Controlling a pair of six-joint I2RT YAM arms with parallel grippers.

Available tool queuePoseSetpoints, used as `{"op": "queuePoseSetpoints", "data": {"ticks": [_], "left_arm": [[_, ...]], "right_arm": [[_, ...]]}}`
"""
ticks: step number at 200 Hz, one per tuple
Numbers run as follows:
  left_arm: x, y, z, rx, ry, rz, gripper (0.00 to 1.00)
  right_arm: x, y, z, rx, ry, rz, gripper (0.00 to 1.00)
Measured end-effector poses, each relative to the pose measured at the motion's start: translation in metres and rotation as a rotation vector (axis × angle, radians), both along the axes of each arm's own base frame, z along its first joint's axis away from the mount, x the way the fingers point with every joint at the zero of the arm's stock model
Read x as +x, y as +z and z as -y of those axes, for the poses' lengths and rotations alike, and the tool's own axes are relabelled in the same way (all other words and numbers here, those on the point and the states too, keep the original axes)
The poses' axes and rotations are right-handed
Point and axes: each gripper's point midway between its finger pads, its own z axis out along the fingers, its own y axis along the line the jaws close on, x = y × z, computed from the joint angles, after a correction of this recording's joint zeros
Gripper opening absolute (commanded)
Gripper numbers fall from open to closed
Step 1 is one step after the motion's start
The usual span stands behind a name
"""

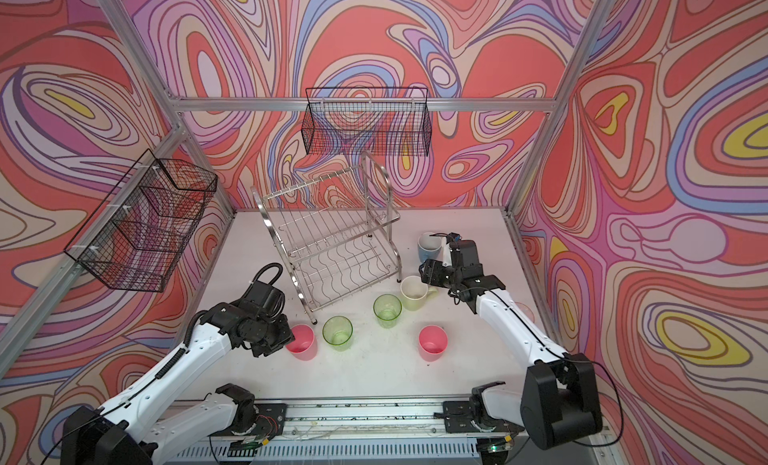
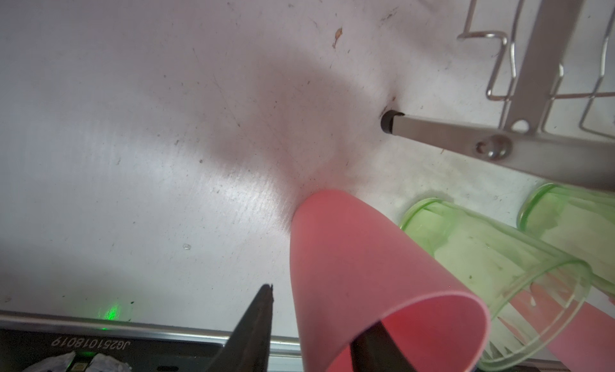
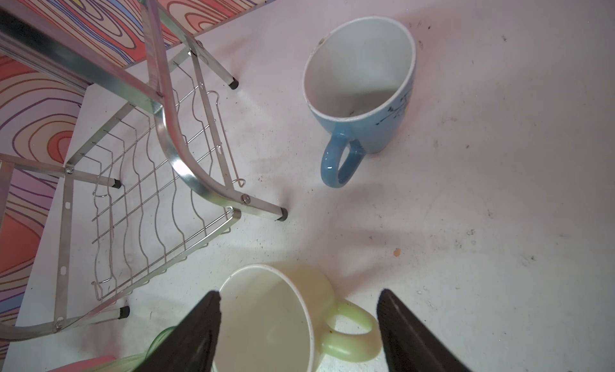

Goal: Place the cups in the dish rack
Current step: 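Close the left gripper on the rim of the pink cup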

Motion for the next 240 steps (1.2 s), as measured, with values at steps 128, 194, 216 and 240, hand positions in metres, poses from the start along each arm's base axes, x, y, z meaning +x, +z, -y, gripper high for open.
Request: {"op": "queuePoseSetpoints", "data": {"ticks": [128,194,216,240], "left_arm": [[-0.003,0.001,-0.005,0.029,-0.004,0.038,0.09],[-0.006,0.017,-0.008,0.010,-0.017,0.118,0.08],[-0.008,0.019,-0.007,0.014,-0.030,0.124,0.08],[-0.011,0.022,-0.007,0.022,-0.045,0.128,0.08]], "right_arm": [[0.000,-0.004,-0.002,-0.007,0.003,-0.009,0.76],[-0.005,-0.005,-0.007,-0.016,0.016,-0.020,0.76],[-0.007,-0.004,-0.007,-0.018,0.018,-0.022,0.76],[-0.009,0.001,-0.007,-0.018,0.019,-0.012,0.76]]}}
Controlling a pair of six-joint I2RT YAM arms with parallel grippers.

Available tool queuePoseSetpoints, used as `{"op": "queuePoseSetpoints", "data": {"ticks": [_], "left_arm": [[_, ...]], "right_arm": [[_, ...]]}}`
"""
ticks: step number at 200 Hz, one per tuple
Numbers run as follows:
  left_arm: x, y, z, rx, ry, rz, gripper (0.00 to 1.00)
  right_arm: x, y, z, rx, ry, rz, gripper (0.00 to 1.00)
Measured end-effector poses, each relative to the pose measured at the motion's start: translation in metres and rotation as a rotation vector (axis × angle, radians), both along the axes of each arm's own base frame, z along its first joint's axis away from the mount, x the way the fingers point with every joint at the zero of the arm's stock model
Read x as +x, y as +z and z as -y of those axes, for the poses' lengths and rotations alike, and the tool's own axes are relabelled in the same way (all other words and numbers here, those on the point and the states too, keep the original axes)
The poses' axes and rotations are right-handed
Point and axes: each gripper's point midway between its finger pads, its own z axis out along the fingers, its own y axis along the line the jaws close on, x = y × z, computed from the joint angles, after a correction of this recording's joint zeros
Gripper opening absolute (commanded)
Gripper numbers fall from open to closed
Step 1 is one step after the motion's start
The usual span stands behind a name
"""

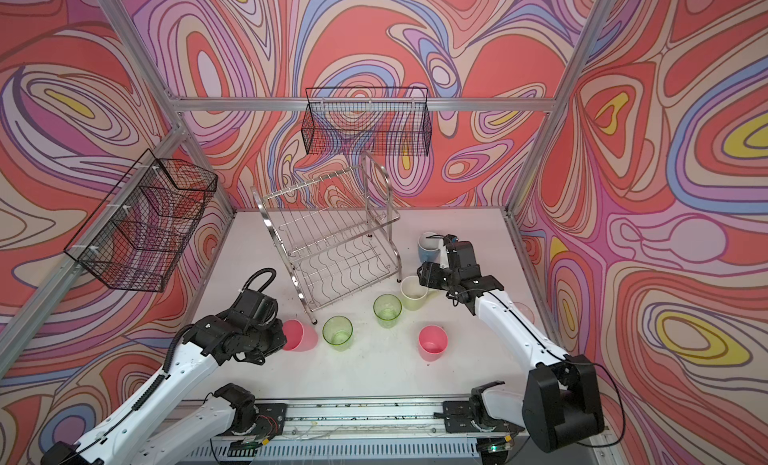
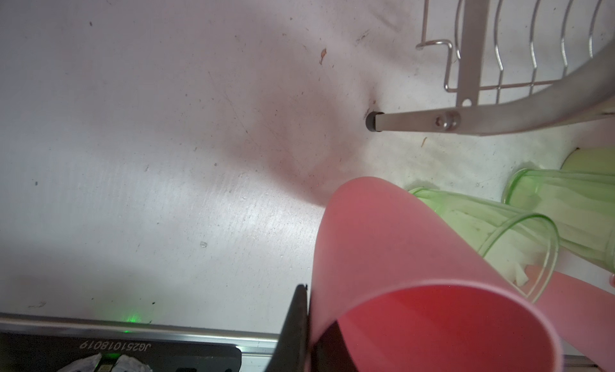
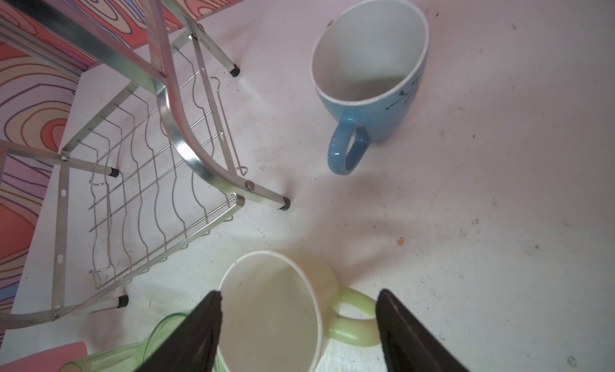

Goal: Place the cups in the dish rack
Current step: 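Close the left gripper on the rim of the pink cup, then lift the pink cup with left gripper toward right gripper while right gripper rises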

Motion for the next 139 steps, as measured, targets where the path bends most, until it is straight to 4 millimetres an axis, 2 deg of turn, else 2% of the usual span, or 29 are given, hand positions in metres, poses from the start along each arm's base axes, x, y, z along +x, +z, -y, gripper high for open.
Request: {"op": "queuePoseSetpoints", "data": {"ticks": [89,139], "left_arm": [[0.002,0.038,0.012,-0.020,-0.078,0.130,0.06],[0.006,0.070,0.025,-0.005,-0.164,0.235,0.05]], "right_arm": [[-0.007,0.015,-0.001,0.003,0.003,0.012,0.76],[-0.008,0.028,-0.001,0.013,0.001,0.025,0.76]]}}
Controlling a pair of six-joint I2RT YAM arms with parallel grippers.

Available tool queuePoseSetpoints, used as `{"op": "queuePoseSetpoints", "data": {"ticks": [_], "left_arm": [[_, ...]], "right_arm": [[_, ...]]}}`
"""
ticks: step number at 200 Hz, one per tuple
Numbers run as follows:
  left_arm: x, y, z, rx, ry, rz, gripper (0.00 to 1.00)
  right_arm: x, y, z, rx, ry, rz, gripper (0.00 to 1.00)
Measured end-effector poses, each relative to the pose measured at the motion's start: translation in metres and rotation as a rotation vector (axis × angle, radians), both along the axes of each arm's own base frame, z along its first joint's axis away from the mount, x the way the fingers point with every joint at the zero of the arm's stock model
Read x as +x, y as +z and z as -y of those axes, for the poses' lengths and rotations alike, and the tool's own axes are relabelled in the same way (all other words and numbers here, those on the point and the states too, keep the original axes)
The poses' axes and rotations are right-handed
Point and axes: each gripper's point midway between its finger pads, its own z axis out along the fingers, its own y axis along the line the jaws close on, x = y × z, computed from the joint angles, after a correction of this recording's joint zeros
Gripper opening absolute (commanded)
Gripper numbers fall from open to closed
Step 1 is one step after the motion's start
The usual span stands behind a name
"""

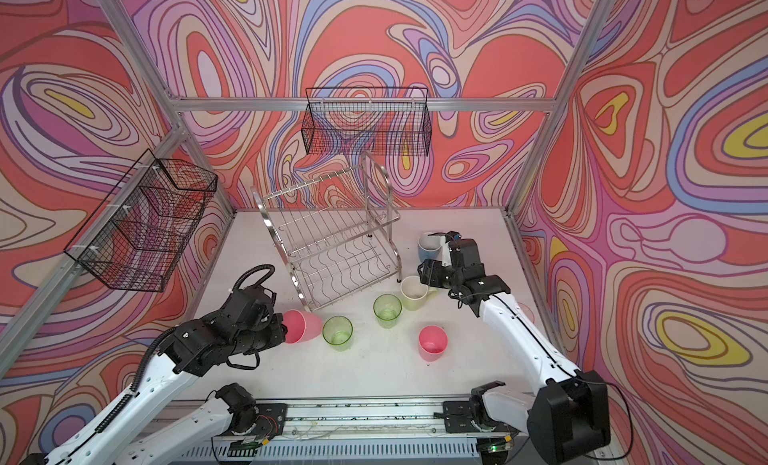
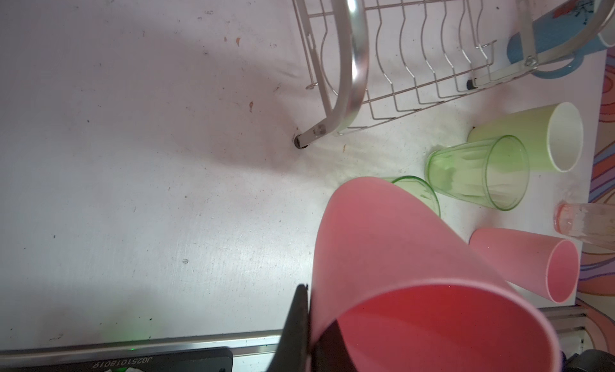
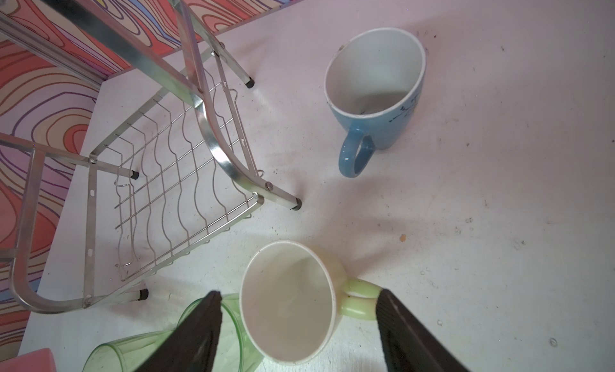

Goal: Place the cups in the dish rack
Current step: 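Lift the pink cup with left gripper toward right gripper while right gripper rises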

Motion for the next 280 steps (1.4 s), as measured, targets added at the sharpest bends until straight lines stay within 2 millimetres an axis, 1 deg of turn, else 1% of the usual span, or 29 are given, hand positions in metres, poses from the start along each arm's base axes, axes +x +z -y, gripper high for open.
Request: {"op": "queuePoseSetpoints", "data": {"ticks": [22,43,69,99,134,181,204,230,256,280], "left_arm": [[0.000,0.013,0.009,0.009,-0.051,0.049,0.05],[0.000,0.026,0.025,0.025,-0.123,0.096,0.05],[0.002,0.042,0.056,0.063,-0.234,0.161,0.04],[0.004,0.052,0.095,0.096,-0.352,0.223,0.04],[0.012,0.062,0.123,0.087,-0.414,0.278,0.04],[0.025,0.083,0.152,0.050,-0.465,0.362,0.05],[0.032,0.093,0.166,0.042,-0.490,0.399,0.05],[0.040,0.108,0.185,0.032,-0.527,0.444,0.05],[0.049,0.124,0.207,0.017,-0.563,0.486,0.06],[0.055,0.131,0.224,0.006,-0.592,0.506,0.06]], "right_arm": [[-0.001,0.004,-0.001,0.008,0.004,0.001,0.76],[-0.003,0.007,-0.002,0.014,0.006,-0.004,0.76],[-0.007,0.008,-0.003,0.027,0.006,-0.014,0.76],[-0.012,0.007,-0.006,0.060,0.000,-0.050,0.76],[-0.016,0.012,-0.009,0.111,-0.016,-0.081,0.78],[-0.016,0.044,-0.008,0.221,-0.047,-0.067,0.78],[-0.012,0.055,0.002,0.313,-0.086,-0.077,0.78],[-0.008,0.064,0.012,0.407,-0.120,-0.090,0.78],[-0.006,0.081,0.018,0.516,-0.135,-0.088,0.78],[-0.008,0.096,0.029,0.624,-0.155,-0.081,0.77]]}}
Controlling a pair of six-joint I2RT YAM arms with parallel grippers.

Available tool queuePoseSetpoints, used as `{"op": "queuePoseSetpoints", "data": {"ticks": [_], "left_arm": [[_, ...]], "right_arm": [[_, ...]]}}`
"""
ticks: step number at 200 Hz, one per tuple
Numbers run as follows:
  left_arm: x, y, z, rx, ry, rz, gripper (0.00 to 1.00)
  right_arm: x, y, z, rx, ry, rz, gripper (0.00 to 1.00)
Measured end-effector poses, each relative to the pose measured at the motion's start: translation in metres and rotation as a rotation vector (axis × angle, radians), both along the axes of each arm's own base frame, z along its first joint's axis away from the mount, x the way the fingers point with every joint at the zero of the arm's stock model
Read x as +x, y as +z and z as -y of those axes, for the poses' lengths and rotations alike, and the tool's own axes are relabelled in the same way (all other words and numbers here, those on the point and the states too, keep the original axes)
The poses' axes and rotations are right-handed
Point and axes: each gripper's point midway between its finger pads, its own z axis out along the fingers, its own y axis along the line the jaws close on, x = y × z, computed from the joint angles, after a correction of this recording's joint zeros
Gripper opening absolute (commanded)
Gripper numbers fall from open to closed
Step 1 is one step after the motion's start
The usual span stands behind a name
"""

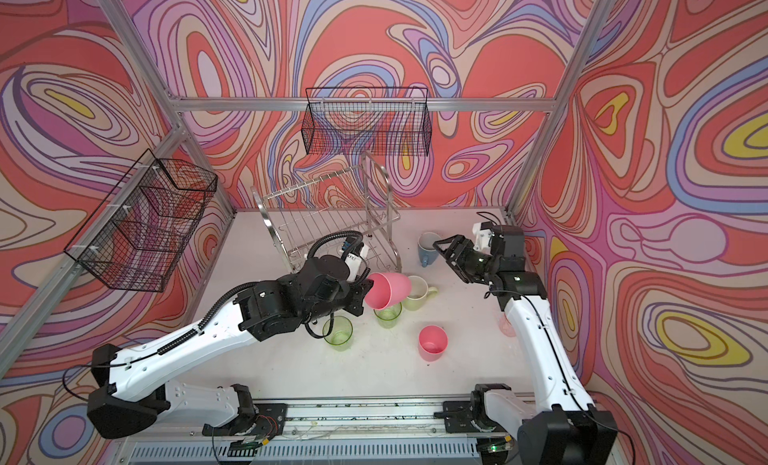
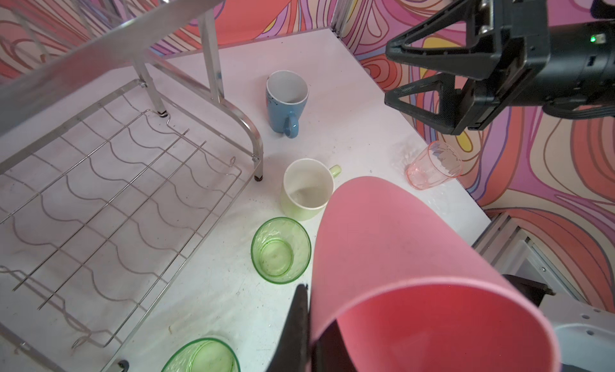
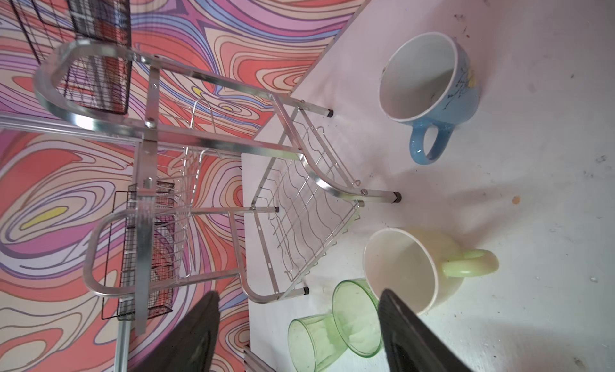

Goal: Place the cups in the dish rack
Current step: 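Lift the pink cup with left gripper toward right gripper while right gripper rises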

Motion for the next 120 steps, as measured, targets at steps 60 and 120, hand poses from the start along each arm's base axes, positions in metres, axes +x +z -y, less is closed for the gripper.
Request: {"op": "queuePoseSetpoints", "data": {"ticks": [60,120], "left_arm": [[0.027,0.006,0.049,-0.033,-0.061,0.021,0.06],[0.058,0.026,0.060,-0.098,-0.036,0.096,0.06]], "right_arm": [[-0.007,0.015,0.025,0.265,-0.058,-0.012,0.77],[0.001,0.030,0.025,0.417,-0.054,-0.026,0.77]]}}
